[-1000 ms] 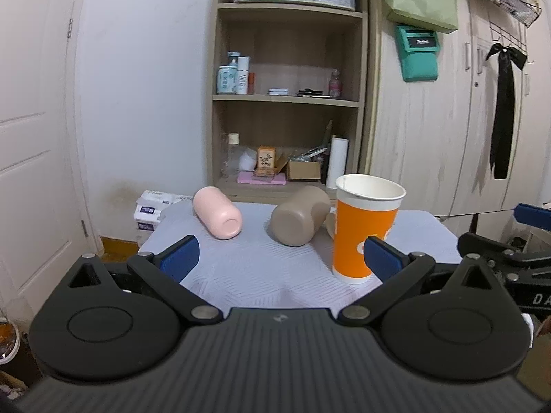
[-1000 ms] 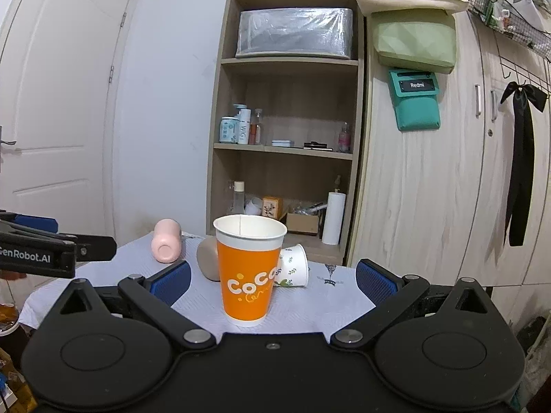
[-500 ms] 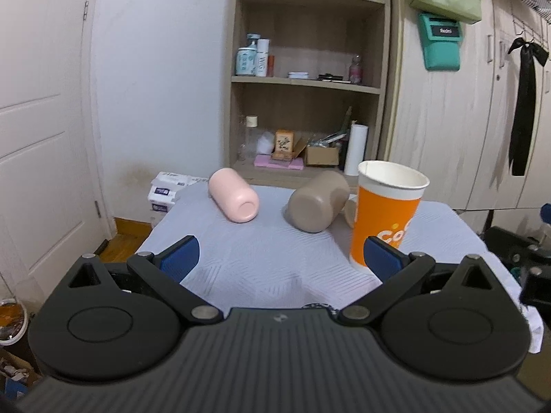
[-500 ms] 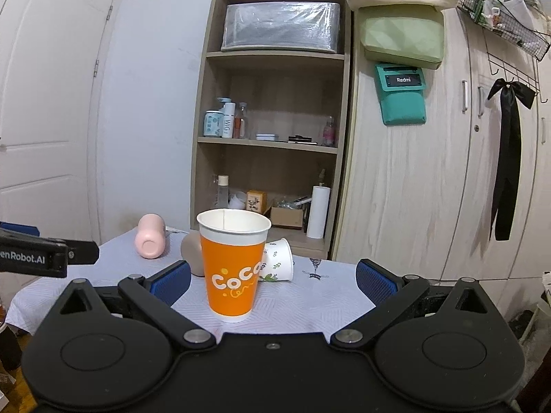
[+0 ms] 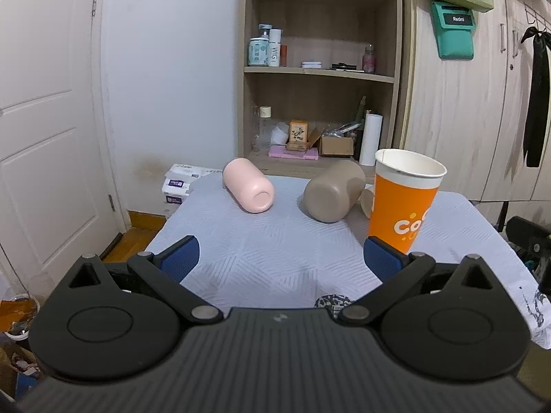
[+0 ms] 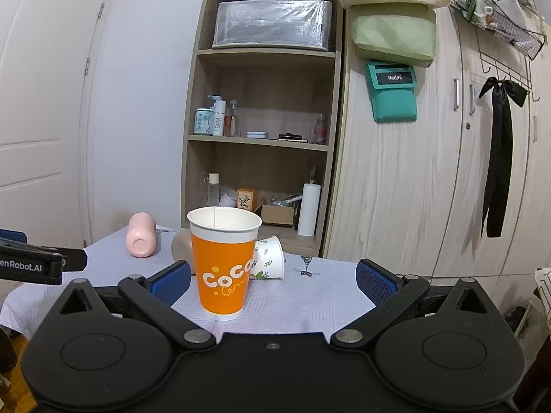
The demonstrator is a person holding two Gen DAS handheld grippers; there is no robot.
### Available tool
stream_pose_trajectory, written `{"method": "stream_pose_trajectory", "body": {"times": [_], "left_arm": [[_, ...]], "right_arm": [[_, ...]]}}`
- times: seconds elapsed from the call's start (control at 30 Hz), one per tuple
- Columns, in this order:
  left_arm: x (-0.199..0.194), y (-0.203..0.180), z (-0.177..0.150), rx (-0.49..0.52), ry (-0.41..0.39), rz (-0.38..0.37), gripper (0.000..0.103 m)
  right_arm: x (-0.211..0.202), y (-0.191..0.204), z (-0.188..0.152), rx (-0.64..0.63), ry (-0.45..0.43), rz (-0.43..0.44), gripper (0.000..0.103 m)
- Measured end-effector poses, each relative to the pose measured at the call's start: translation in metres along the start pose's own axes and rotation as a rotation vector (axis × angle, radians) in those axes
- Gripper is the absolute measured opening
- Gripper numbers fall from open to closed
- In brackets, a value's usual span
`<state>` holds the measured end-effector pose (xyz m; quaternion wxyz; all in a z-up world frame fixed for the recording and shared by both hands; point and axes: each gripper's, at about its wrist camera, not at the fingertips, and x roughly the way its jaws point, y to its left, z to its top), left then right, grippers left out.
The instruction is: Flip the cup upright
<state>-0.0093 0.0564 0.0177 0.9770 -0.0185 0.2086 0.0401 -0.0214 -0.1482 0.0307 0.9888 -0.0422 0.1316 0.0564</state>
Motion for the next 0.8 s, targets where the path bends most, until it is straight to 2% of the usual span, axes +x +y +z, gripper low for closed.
{"method": "stream_pose_trajectory", "body": {"times": [0.3, 0.57, 0.8], "left_arm": [[-0.001, -0.002, 0.001, 0.003, 0.002, 0.027, 0.103], [-0.011, -0.003, -0.003, 0.002, -0.055, -0.008, 0.103], [-0.017, -0.005, -0.003, 0.018, -0.093, 0.012, 0.103]], "right_arm": [[0.000, 0.001, -0.001, -0.001, -0.001, -0.003, 0.103], [0.001, 0.000, -0.003, 0.004, 0.004, -0.005, 0.103], [0.001, -0.001, -0.002, 0.002, 0.004, -0.006, 0.103]]}}
